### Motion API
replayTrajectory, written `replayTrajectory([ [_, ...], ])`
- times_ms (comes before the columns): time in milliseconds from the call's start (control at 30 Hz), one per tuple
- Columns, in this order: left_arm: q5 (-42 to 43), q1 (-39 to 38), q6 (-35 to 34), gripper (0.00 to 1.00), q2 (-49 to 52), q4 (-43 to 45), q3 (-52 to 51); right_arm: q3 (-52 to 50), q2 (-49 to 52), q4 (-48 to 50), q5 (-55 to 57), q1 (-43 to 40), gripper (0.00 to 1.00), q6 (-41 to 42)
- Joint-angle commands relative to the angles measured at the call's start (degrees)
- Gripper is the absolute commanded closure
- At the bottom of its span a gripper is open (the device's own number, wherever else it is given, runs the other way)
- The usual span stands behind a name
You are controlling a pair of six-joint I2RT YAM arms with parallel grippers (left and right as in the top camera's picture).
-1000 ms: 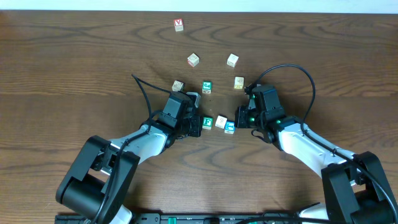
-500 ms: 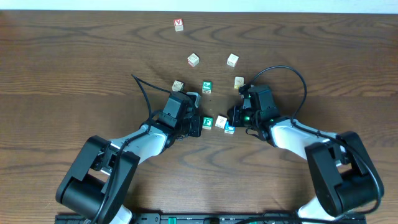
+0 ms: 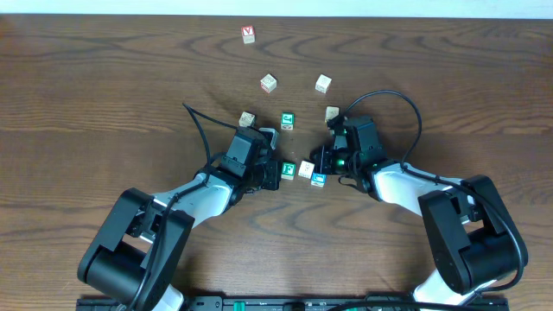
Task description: Lift 3 blocks
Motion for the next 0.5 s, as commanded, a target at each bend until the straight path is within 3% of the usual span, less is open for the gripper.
replayTrajectory([
  [0, 0.3, -0.2, 1.0, 0.93, 0.7, -0.3, 0.2, 2.3, 0.6, 0.2, -1.4, 0.3, 0.99, -1.1],
  [467, -0.4, -0.2, 1.0, 0.93, 0.7, -0.3, 0.2, 2.7, 0.6, -4.0, -4.7, 1.3, 0.99, -3.0],
])
